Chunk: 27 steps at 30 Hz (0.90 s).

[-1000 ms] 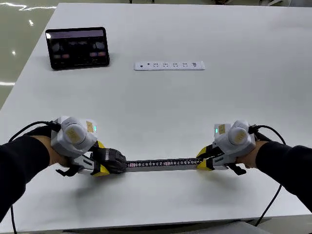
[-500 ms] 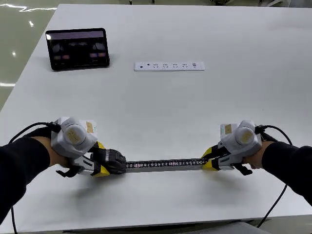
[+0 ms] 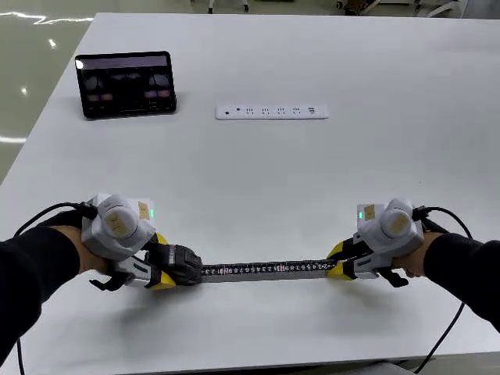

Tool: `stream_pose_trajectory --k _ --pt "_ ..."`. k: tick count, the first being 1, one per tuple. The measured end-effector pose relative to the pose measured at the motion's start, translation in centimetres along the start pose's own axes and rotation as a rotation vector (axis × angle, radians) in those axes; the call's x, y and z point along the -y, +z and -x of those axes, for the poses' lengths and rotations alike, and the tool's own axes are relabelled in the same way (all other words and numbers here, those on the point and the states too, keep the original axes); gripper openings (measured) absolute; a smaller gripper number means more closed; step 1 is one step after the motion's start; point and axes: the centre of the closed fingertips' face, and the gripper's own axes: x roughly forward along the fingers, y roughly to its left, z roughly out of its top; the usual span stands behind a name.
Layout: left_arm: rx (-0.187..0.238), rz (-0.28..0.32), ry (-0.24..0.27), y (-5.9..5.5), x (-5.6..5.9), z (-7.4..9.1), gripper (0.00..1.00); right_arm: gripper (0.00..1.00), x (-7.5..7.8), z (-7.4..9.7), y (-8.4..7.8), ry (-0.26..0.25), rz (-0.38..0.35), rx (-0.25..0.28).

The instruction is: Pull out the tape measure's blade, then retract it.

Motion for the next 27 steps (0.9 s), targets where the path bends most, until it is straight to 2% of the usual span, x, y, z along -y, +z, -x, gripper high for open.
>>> stream_pose_trajectory --k 4,6,7,9,10,14,17,20,22,24,25,26,27 --pt "0.001 0.003 0.000 0.1 -0.1 0.0 0.33 0.11 0.0 0.0 0.0 -0.001 -0.001 0.000" --pt "0.001 0.007 0.001 0.2 -0.1 -0.1 0.33 0.11 0.0 -0.1 0.1 -0.004 -0.027 0.002" --pt "0.022 0.028 -0.005 0.4 0.0 -0.2 0.34 0.12 0.1 -0.1 0.3 -0.004 -0.025 -0.006" --pt "0.033 0.041 0.017 0.4 -0.3 -0.2 0.35 0.12 0.1 -0.2 0.3 -0.005 -0.017 -0.032" --pt "0.032 0.064 0.028 0.0 -0.5 -0.2 0.35 0.13 0.0 -0.2 0.3 -0.005 -0.012 -0.045" --pt "0.014 0.076 0.059 -1.0 -0.6 0.2 0.35 0.14 0.0 -0.2 0.2 -0.006 -0.013 -0.051" --pt "0.067 0.178 0.110 -1.1 -1.3 1.0 0.50 0.18 0.3 -0.1 0.1 -0.028 -0.026 -0.051" --pt "0.076 0.259 0.131 -1.8 -1.4 1.7 0.61 0.22 0.3 0.2 0.2 -0.040 -0.045 -0.034" --pt "0.097 0.293 0.137 -2.1 -1.3 2.1 0.73 0.26 0.3 0.7 0.4 -0.056 -0.071 -0.017" --pt "0.142 0.322 0.191 -2.1 -2.0 2.5 0.86 0.29 0.5 1.1 0.4 -0.077 -0.114 0.001" --pt "0.179 0.333 0.280 -2.2 -3.3 3.1 0.96 0.31 0.6 1.4 0.4 -0.092 -0.129 0.012" --pt "0.189 0.362 0.294 -2.4 -3.4 3.6 0.98 0.32 0.6 1.6 0.2 -0.102 -0.133 0.019" --pt "0.236 0.410 0.285 -2.2 -3.2 3.9 1.00 0.33 0.6 1.9 0.0 -0.116 -0.143 0.025"
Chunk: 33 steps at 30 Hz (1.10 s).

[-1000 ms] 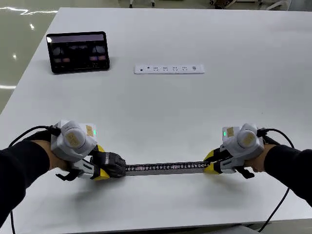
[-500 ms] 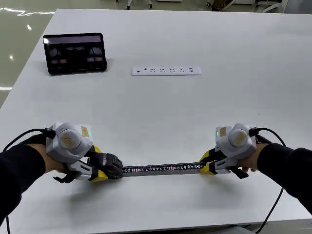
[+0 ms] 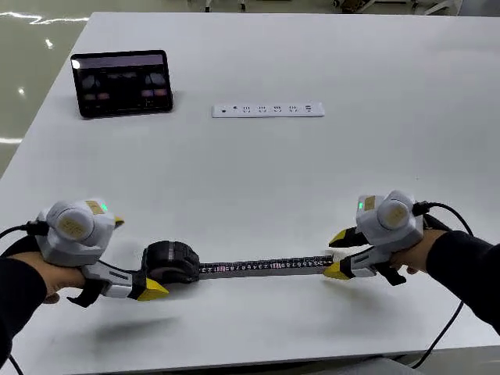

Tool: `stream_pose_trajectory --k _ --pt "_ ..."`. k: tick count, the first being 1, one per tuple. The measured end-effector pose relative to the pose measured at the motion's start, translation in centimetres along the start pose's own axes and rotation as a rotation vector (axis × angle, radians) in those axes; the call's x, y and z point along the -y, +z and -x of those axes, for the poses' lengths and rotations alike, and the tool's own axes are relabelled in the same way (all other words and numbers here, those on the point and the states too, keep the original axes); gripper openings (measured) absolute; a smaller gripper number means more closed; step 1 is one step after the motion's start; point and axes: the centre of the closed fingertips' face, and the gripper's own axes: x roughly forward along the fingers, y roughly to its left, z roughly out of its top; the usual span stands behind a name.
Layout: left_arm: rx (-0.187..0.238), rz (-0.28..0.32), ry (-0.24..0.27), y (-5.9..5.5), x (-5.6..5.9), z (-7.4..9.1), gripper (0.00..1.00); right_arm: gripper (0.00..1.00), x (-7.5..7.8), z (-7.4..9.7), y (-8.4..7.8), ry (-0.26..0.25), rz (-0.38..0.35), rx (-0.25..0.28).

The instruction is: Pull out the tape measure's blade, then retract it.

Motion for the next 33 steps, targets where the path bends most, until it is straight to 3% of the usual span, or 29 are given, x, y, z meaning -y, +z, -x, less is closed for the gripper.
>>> stream_pose_trajectory --k 1,4,6,7,10,13,15,19,22,25,29,33 --pt "-0.007 0.027 0.016 -0.4 -0.3 0.4 1.00 0.34 0.1 0.2 -0.1 -0.014 -0.009 0.007" --pt "0.023 0.026 0.146 -0.7 -2.4 1.5 1.00 0.35 0.3 1.4 0.0 -0.064 -0.007 0.046" --pt "0.069 0.129 0.145 -0.6 -2.3 2.2 1.00 0.39 0.7 2.5 0.5 -0.111 -0.047 0.107" --pt "0.091 0.153 0.145 -0.5 -2.2 2.5 1.00 0.42 0.9 3.1 0.6 -0.132 -0.056 0.125" --pt "0.122 0.177 0.142 -1.0 -1.6 3.6 0.98 0.51 1.5 5.4 0.4 -0.235 -0.096 0.191" --pt "0.157 0.210 0.148 -1.6 -1.0 4.6 0.94 0.57 0.7 6.7 -0.7 -0.256 -0.092 0.197" --pt "0.149 0.235 0.146 -2.6 -0.7 5.1 0.96 0.60 0.0 7.7 -1.4 -0.284 -0.120 0.210" --pt "0.155 0.219 0.167 -3.6 -0.5 6.5 1.00 0.70 -1.3 9.0 -2.7 -0.311 -0.159 0.221" --pt "0.176 0.229 0.180 -3.9 -0.6 7.8 1.00 0.71 -1.8 10.0 -3.9 -0.356 -0.160 0.217" --pt "0.201 0.212 0.197 -3.6 -0.8 9.1 1.00 0.73 -2.5 10.7 -4.6 -0.358 -0.188 0.228" --pt "0.174 0.151 0.198 -3.6 -0.5 9.5 1.00 0.83 -3.1 10.9 -5.1 -0.349 -0.208 0.225" --pt "0.180 0.153 0.201 -3.7 -0.5 9.6 1.00 0.91 -3.3 10.8 -5.6 -0.341 -0.188 0.196"
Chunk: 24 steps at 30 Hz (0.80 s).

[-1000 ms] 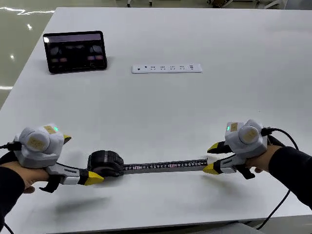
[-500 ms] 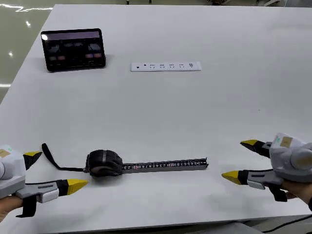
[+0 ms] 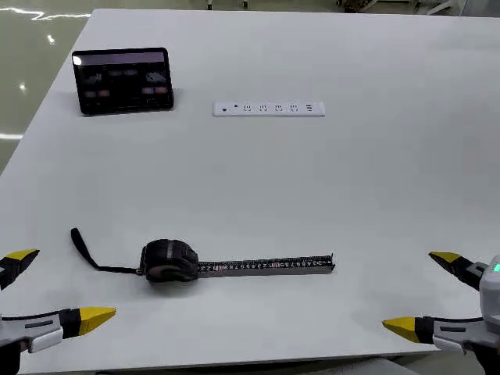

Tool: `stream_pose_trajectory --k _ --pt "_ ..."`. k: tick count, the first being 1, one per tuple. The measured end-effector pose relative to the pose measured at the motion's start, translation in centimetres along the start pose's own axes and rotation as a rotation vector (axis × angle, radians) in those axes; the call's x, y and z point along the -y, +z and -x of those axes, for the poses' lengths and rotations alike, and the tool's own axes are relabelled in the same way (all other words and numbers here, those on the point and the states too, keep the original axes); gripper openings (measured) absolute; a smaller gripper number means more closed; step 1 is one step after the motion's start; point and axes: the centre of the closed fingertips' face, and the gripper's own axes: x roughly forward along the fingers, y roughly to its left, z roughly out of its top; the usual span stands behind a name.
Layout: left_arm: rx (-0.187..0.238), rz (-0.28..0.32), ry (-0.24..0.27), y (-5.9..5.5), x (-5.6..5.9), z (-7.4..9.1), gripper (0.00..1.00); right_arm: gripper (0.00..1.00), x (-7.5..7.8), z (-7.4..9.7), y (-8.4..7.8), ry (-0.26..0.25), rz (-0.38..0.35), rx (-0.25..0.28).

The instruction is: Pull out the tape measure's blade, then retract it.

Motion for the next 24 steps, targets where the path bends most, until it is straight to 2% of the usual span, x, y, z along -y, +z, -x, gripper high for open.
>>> stream_pose_trajectory --k 1,7,13,18,20,24 --pt "-0.001 0.004 -0.004 -0.1 0.1 0.0 1.00 0.94 0.0 0.0 0.0 0.003 -0.002 -0.002" --pt "0.011 0.018 -0.002 0.0 0.0 0.0 1.00 1.00 -0.2 0.2 0.3 0.008 -0.040 0.006" --pt "0.010 0.016 -0.013 0.1 0.3 -0.2 1.00 1.00 0.0 0.5 0.1 0.005 -0.056 -0.008" --pt "0.015 0.025 -0.003 0.3 0.1 -0.2 1.00 1.00 0.0 0.6 0.5 0.012 -0.067 -0.003" --pt "0.003 0.020 0.011 0.2 -0.3 -0.2 1.00 1.00 0.0 0.7 0.9 0.013 -0.081 0.009" --pt "0.004 0.018 0.005 0.5 -0.3 -0.2 1.00 1.00 0.1 0.7 0.8 0.006 -0.086 0.004"
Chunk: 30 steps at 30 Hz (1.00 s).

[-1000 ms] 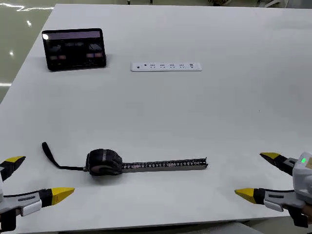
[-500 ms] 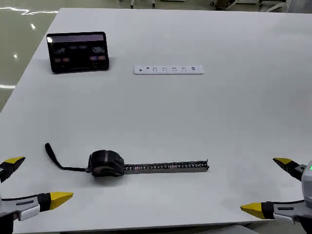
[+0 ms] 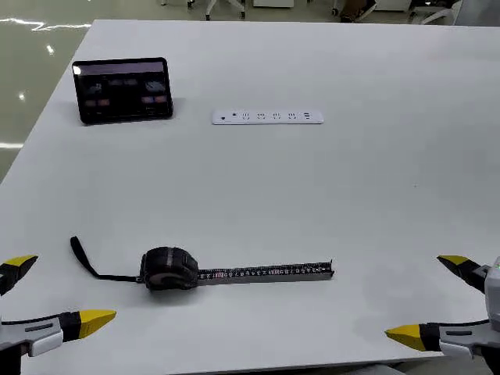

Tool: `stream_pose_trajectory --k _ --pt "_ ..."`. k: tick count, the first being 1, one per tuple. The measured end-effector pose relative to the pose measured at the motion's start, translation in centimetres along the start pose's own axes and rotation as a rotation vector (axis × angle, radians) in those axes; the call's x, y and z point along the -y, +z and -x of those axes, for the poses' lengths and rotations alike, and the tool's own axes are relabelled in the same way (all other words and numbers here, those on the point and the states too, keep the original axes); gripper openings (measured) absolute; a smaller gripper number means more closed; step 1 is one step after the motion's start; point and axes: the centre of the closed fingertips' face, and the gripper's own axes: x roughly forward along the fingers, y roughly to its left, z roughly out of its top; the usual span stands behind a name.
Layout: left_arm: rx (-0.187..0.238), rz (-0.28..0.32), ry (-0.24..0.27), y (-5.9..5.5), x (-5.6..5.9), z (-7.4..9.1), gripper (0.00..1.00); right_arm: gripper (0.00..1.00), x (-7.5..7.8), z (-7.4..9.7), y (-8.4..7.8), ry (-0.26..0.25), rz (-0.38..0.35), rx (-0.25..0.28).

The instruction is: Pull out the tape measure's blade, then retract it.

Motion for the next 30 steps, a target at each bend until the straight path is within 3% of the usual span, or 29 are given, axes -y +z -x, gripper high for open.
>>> stream_pose_trajectory --k 20,25,28,30 --pt "-0.008 0.023 -0.019 0.6 0.6 -1.0 1.00 1.00 0.1 -0.1 -0.7 0.014 0.020 -0.049" --pt "0.030 0.117 -0.007 2.5 1.1 -1.5 1.00 1.00 0.0 -0.4 -0.4 0.027 0.054 -0.057" --pt "0.018 0.100 0.014 3.3 1.5 -2.1 1.00 1.00 0.1 -0.7 0.2 0.035 0.069 -0.060" --pt "0.008 0.119 0.020 3.7 1.9 -2.4 1.00 1.00 0.0 -0.9 0.5 0.044 0.084 -0.057"
